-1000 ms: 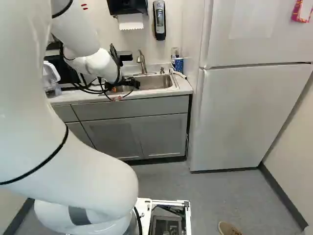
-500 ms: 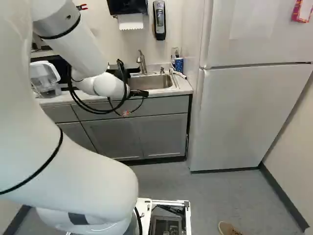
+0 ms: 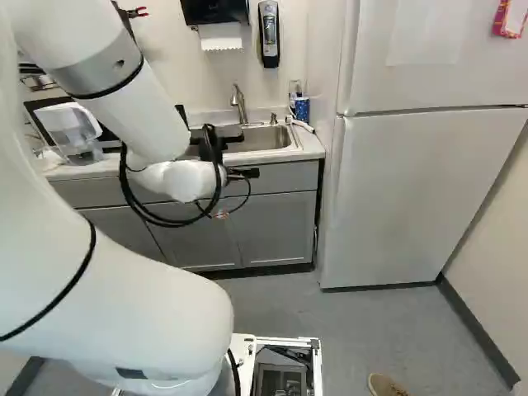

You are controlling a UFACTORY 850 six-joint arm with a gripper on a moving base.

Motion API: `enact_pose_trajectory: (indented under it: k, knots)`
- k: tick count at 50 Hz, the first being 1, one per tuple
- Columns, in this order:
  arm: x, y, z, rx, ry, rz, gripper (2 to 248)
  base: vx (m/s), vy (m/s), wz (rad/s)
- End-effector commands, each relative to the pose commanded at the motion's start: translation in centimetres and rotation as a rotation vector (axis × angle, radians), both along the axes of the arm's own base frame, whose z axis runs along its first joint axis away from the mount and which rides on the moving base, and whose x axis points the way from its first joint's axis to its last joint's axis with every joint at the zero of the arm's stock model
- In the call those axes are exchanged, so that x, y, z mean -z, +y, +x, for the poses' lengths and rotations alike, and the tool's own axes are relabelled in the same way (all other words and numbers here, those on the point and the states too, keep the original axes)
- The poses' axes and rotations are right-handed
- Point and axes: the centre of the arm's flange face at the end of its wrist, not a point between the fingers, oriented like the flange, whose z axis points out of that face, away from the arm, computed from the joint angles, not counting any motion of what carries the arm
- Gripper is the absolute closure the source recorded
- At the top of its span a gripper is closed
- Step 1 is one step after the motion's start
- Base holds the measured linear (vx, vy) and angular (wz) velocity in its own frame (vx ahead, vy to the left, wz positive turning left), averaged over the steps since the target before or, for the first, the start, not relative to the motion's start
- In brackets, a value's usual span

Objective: Rinse the cup and place it in the tray

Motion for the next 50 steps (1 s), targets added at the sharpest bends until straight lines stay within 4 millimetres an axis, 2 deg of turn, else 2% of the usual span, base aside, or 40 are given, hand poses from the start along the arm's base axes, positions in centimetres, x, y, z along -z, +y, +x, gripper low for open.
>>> enact_pose_trajectory:
  k: [26,50]
  knots:
    - [3.0,-1.2,-3.8,0.015,-0.065,0.007,3,0.0,0.0,0.0]
    - [4.4,-1.7,-6.0,0.02,-0.098,0.014,3,0.0,0.0,0.0]
